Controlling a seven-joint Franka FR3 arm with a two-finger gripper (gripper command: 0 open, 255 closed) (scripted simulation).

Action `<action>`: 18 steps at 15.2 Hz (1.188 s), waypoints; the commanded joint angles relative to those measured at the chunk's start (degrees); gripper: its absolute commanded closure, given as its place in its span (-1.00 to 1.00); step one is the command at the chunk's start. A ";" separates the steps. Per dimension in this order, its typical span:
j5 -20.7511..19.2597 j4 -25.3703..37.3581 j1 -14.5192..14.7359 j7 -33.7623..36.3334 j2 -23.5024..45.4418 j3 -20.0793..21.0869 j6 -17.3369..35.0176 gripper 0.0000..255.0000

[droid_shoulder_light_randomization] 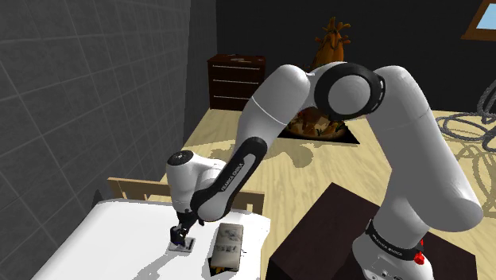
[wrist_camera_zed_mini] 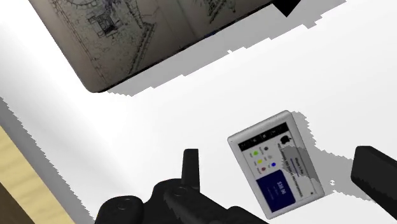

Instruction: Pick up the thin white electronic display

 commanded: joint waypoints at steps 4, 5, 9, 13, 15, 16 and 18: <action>-0.86 3.55 1.60 0.74 4.94 -0.84 1.28 -1.00; -1.00 3.84 1.74 0.83 5.62 -1.02 1.68 -1.00; -1.48 5.00 2.25 1.13 8.10 -1.67 3.04 -1.00; -1.47 4.99 2.24 1.12 8.08 -1.66 3.02 1.00; -1.47 4.97 2.23 1.11 8.05 -1.66 3.01 1.00; -1.46 4.97 2.24 1.12 8.04 -1.65 3.01 1.00; -1.47 4.99 2.22 1.10 8.06 -1.66 3.01 1.00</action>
